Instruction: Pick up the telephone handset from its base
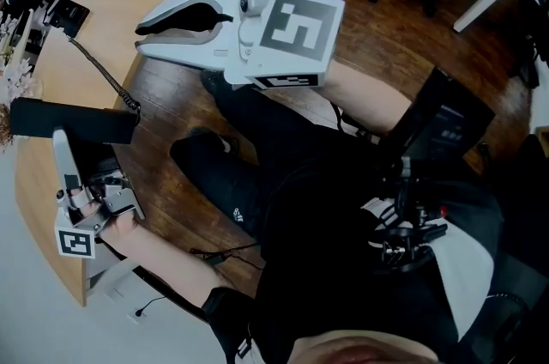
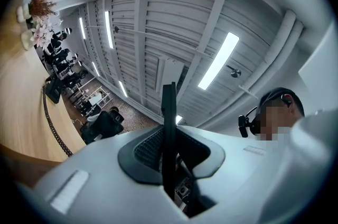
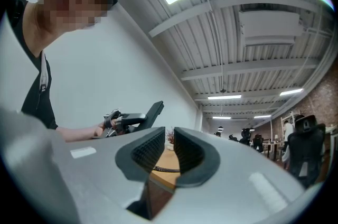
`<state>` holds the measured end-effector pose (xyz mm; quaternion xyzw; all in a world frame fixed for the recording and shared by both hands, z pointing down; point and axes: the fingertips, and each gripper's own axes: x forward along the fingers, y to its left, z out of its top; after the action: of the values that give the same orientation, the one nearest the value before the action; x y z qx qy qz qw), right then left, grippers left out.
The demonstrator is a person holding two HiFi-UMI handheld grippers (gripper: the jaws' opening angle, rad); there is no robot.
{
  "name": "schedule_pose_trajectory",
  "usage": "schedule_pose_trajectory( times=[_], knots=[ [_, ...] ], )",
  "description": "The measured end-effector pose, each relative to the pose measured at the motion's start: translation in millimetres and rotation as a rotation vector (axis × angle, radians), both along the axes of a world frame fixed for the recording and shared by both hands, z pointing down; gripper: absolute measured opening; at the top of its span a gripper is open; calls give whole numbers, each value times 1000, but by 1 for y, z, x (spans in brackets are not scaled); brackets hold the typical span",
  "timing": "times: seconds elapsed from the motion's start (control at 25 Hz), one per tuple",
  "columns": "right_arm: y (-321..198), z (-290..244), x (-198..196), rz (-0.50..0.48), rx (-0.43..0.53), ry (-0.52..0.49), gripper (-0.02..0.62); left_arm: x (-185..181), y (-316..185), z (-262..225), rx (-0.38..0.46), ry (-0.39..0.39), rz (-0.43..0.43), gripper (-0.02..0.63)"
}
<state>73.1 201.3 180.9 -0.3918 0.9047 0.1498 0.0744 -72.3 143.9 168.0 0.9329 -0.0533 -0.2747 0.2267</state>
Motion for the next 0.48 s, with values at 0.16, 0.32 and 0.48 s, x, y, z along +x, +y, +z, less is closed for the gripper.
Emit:
schedule_pose_trajectory(
  times=[0.16, 0.32, 0.48],
  knots=[
    [0, 1, 0, -1, -12, 0, 52, 0, 0, 1, -9, 1, -1, 75],
    [0, 3, 0, 0, -19, -2, 52, 1, 2, 3, -20, -1, 3, 75],
    [0, 5, 2, 4, -22, -9, 52, 2, 6, 4, -23, -4, 9, 75]
  ],
)
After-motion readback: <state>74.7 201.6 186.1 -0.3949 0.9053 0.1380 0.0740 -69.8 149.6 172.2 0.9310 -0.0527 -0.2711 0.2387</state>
